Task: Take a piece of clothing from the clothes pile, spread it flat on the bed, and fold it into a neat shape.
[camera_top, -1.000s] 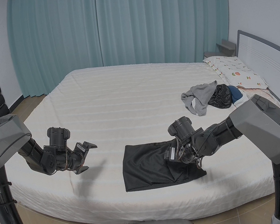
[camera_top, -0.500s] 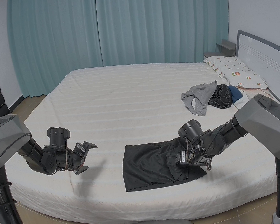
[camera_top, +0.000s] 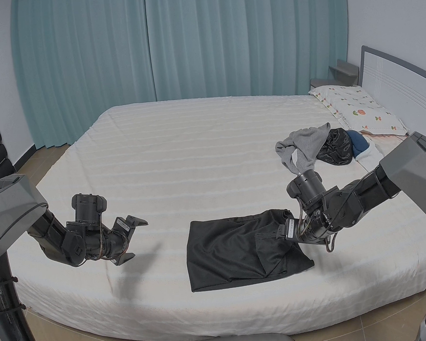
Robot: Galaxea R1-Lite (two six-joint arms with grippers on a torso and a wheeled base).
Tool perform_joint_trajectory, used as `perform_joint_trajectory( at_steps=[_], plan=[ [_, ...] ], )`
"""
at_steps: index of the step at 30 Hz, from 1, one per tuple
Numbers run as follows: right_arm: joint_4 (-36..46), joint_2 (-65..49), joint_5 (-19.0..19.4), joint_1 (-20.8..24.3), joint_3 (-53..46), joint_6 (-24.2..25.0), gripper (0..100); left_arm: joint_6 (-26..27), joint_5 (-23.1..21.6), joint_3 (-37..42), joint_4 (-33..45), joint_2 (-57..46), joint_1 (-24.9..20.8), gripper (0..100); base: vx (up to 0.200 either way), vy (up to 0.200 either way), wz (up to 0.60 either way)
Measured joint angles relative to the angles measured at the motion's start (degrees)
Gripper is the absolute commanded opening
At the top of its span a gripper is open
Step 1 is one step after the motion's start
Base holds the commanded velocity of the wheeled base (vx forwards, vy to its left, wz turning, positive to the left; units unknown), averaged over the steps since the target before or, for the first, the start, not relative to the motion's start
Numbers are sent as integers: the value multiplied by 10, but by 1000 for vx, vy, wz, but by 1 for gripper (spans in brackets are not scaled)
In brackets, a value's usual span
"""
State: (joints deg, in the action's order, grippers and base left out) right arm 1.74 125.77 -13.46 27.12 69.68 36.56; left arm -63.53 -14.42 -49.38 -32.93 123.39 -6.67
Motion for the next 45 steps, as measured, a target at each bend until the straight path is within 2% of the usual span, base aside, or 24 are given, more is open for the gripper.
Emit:
perform_joint_trajectory(
  at_steps=[11, 21, 33, 45],
  plan=[
    [17, 57, -16, 41, 108, -1, 100, 0, 0, 1, 0, 0, 0, 100, 0, 0, 0],
    [56, 124, -39, 50, 173, -12, 100, 2, 0, -1, 0, 0, 0, 100, 0, 0, 0],
    [67, 95, -46, 14, 112, -21, 100, 2, 0, 0, 0, 0, 0, 100, 0, 0, 0],
    [34, 25, -37, -18, -24, -28, 100, 2, 0, 0, 0, 0, 0, 100, 0, 0, 0]
  ],
)
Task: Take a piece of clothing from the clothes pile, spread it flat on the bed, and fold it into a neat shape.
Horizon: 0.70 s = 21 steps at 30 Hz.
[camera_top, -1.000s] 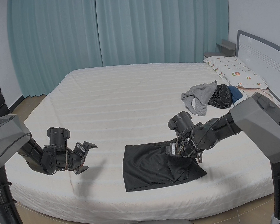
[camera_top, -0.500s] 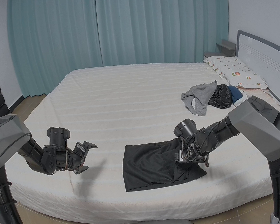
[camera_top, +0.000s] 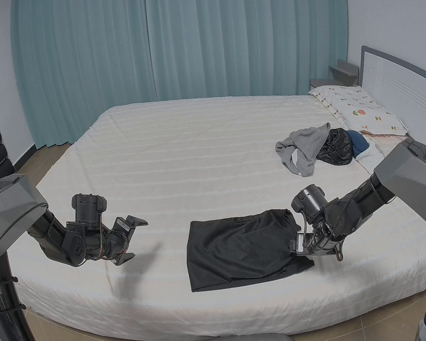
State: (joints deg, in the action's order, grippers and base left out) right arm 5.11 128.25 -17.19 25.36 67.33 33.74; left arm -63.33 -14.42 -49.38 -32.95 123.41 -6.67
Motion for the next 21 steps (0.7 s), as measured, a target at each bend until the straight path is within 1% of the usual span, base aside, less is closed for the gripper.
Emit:
perform_joint_trajectory(
  at_steps=[8, 11, 15, 16, 19, 21],
  plan=[
    [-92, -43, 33, -31, -113, -14, 100, 0, 0, 0, 0, 0, 0, 100, 0, 0, 0],
    [-107, -63, 54, -41, -149, -19, 100, 0, 0, 0, 0, 0, 0, 100, 0, 0, 0],
    [-148, -93, 80, -52, -187, -22, 100, 0, 0, 0, 0, 0, 0, 100, 0, 0, 0],
    [-157, -100, 89, -54, -193, -22, 100, 0, 0, 0, 0, 0, 0, 100, 0, 0, 0],
    [-186, -120, 139, -59, -207, -18, 100, 0, 0, 0, 0, 0, 0, 100, 0, 0, 0],
    [-204, -128, 163, -61, -213, -15, 100, 0, 0, 0, 0, 0, 0, 100, 0, 0, 0]
  ],
)
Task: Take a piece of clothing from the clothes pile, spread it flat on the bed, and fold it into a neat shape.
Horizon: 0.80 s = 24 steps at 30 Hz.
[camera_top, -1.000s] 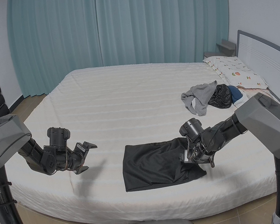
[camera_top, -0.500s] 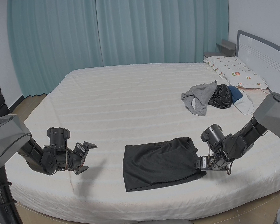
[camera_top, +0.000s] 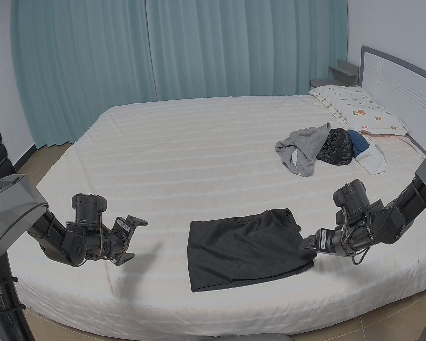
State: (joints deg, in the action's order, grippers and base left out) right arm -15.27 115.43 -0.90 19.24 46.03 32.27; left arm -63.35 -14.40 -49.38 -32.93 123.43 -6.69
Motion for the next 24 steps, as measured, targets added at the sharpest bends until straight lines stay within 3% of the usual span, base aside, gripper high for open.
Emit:
perform_joint_trajectory(
  at_steps=[9, 10, 14, 24],
  plan=[
    [-92, 24, 107, -25, 2, 12, 100, -2, 0, 0, 0, 0, 0, 100, 0, 0, 0],
    [-97, 30, 122, -29, 2, 11, 0, -3, 0, 0, 0, 0, 0, 100, 0, 0, 0],
    [-109, 52, 152, -45, 1, 5, 0, -4, 0, -2, 1, 0, 0, 100, 0, 0, 0],
    [-123, 86, 158, -75, -28, -29, 0, -4, 0, -3, 1, 0, 0, 100, 0, 0, 0]
  ],
)
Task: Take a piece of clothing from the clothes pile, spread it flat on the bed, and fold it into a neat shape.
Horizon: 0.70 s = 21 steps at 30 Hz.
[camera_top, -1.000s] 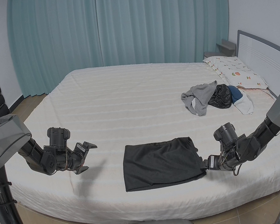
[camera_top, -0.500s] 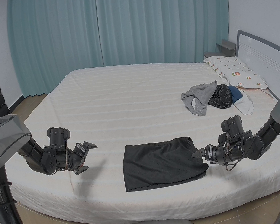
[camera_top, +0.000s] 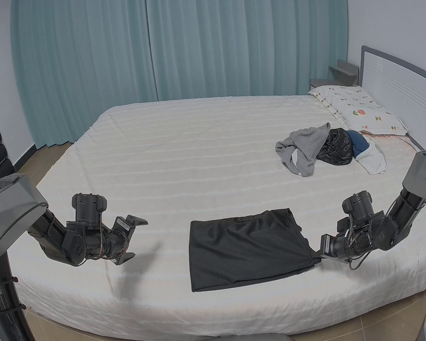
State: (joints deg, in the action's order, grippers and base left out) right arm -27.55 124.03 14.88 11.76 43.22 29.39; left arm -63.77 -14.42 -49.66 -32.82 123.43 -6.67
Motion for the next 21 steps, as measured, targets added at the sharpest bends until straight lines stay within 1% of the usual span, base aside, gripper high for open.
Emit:
perform_joint_trajectory(
  at_steps=[9, 10, 15, 17, 21],
  plan=[
    [-58, 1, 2, -16, -40, 0, 0, 2, 0, 0, 0, 0, 0, 100, 0, 0, 0],
    [-59, 1, 2, -16, -42, 0, 100, 1, 0, 0, -1, 0, 0, 100, 0, 0, 0],
    [-61, 2, 3, -14, -47, 1, 100, 0, 0, -1, 0, 0, 0, 100, 0, 0, 0],
    [-61, 0, 9, -14, -48, 3, 100, 0, 0, -2, 0, 0, 0, 100, 0, 0, 0],
    [-67, -10, 28, -17, -49, 10, 100, -10, 0, -2, 0, 0, 0, 100, 0, -200, 0]
  ],
)
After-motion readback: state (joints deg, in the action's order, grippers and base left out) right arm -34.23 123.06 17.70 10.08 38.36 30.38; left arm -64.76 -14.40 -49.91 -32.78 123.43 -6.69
